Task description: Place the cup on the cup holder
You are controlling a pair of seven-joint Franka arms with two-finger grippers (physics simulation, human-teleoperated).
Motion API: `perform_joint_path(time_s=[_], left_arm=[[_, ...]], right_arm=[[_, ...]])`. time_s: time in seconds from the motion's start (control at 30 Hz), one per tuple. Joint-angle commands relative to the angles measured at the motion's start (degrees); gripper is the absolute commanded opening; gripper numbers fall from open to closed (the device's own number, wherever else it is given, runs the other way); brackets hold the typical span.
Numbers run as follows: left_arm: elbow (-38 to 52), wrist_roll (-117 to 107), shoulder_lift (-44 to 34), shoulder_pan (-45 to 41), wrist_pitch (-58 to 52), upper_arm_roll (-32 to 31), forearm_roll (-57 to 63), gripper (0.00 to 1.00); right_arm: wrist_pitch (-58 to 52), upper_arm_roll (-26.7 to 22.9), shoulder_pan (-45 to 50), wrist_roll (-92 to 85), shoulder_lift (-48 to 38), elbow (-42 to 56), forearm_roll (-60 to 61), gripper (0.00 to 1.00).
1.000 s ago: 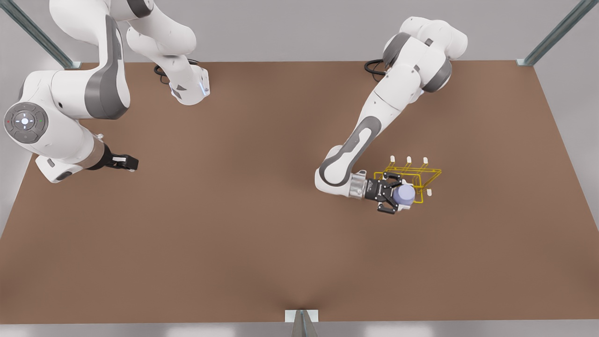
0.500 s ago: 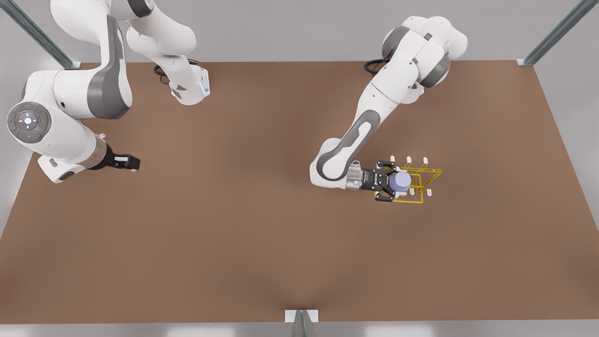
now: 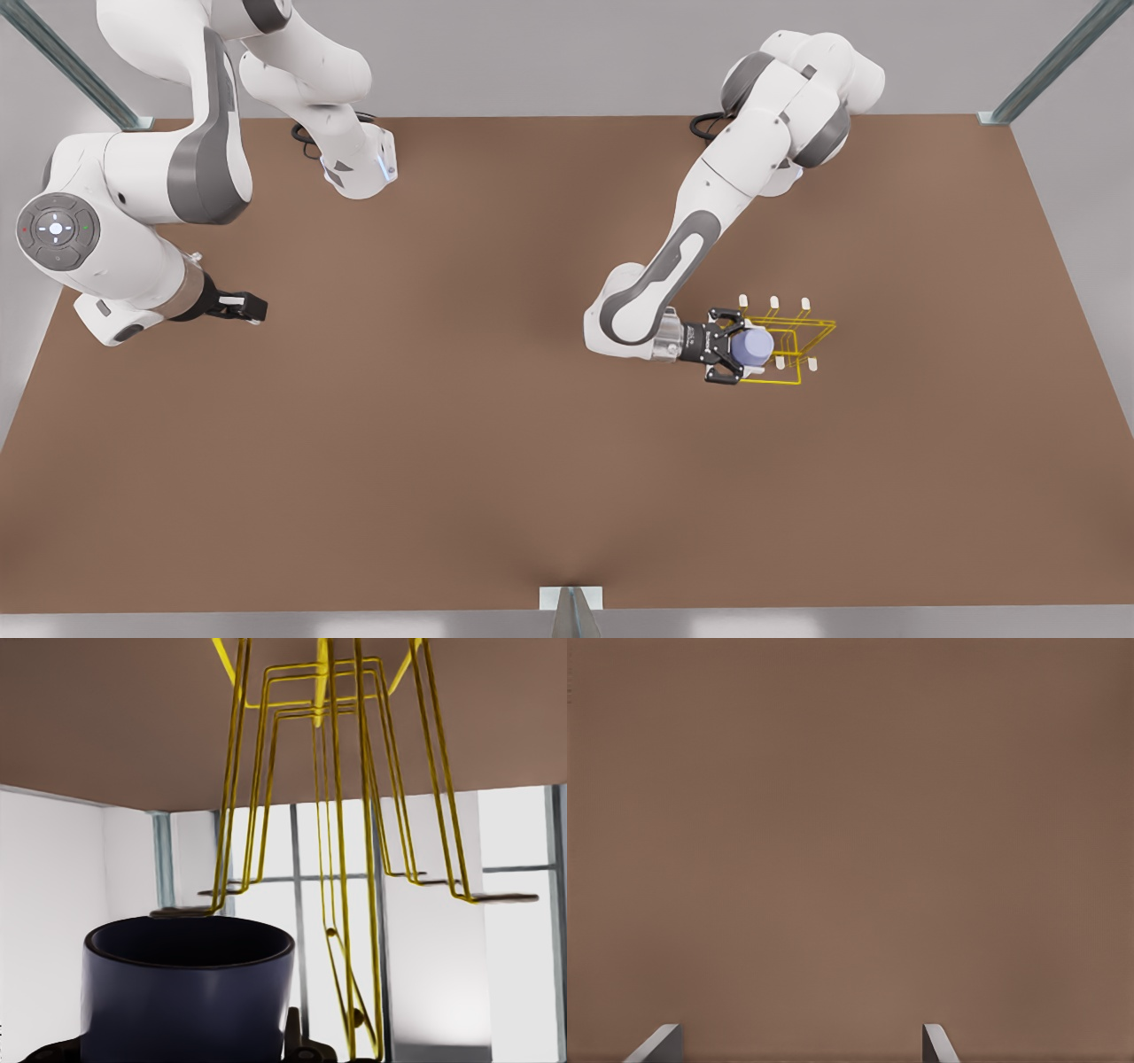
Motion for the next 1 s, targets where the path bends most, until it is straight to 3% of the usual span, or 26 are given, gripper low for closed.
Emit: perform_joint_path(time_s=[0.0, 0.13, 0.17, 0.2, 0.53, 0.6, 0.63, 0.7, 0.73, 0.77, 0.8, 0.83, 0.93, 0.97], left_arm=[[0.01, -3.7, 0.08, 0.03, 1.2, -0.02, -0.32, 0.72], [0.01, -4.05, 0.17, 0.12, 1.82, -0.02, -0.41, 0.72], [0.01, -3.97, 0.17, 0.29, 1.9, 0.07, -0.41, 0.96], [0.01, -3.97, 0.17, 0.29, 1.82, 0.07, -0.41, 1.0], [2.21, -2.56, -0.89, 0.2, 1.29, 0.24, -0.32, 1.0], [5.89, 0.86, -1.42, 0.2, 1.2, 0.24, -0.41, 1.0], [11.94, 5.59, -2.38, 0.03, 0.42, 0.07, -1.02, 1.0], [33.39, 8.25, -2.56, 0.2, -1.09, -0.46, -14.54, 1.0], [37.44, 3.62, -2.56, 0.29, -0.21, -0.63, -19.29, 1.0], [41.66, -13.56, -2.65, 4.14, 0.93, -0.55, -37.0, 1.0], [42.29, -35.09, -4.75, 11.16, 4.27, -0.46, -58.35, 1.0], [42.2, -53.09, -7.3, 15.41, 7.53, -0.55, -67.56, 1.0], [40.36, -49.07, -20.48, 22.16, 2.34, -0.02, -67.21, 1.0], [31.75, -46.42, -27.95, 22.88, 4.53, 0.15, -66.86, 1.0]], right_arm=[[-0.02, 0.03, -0.01, -0.02, -0.07, 0.03, 0.02, 1.0], [-0.02, 0.03, -0.01, -0.02, -0.07, 0.03, 0.02, 1.0], [-0.02, 0.03, -0.01, -0.02, -0.07, 0.03, 0.02, 1.0], [-0.02, -0.05, -0.01, -0.02, -0.07, 0.03, 0.02, 1.0], [-0.02, 0.03, -0.01, -0.02, -0.07, -0.06, 0.02, 1.0], [-0.02, 0.12, 0.08, -0.02, -0.07, -0.06, 0.02, 1.0], [-0.02, 0.12, -0.01, -0.02, -0.07, -0.06, 0.02, 1.0], [-0.02, 0.12, -0.01, -0.02, -0.07, -0.06, 0.02, 1.0], [-0.02, 0.12, -0.01, -0.02, -0.07, -0.06, 0.02, 1.0], [-0.02, 0.12, -0.01, 0.07, -0.07, 0.03, 0.02, 1.0], [0.07, 0.12, -0.01, 0.07, 0.11, 0.03, 0.02, 1.0], [0.16, 0.12, 0.7, 0.24, 0.11, 0.03, 0.02, 1.0], [0.33, 0.03, 0.0, 0.42, 0.29, 0.11, 2.57, 1.0], [0.33, 0.03, -0.18, 0.42, 0.29, 0.11, 2.57, 1.0]])
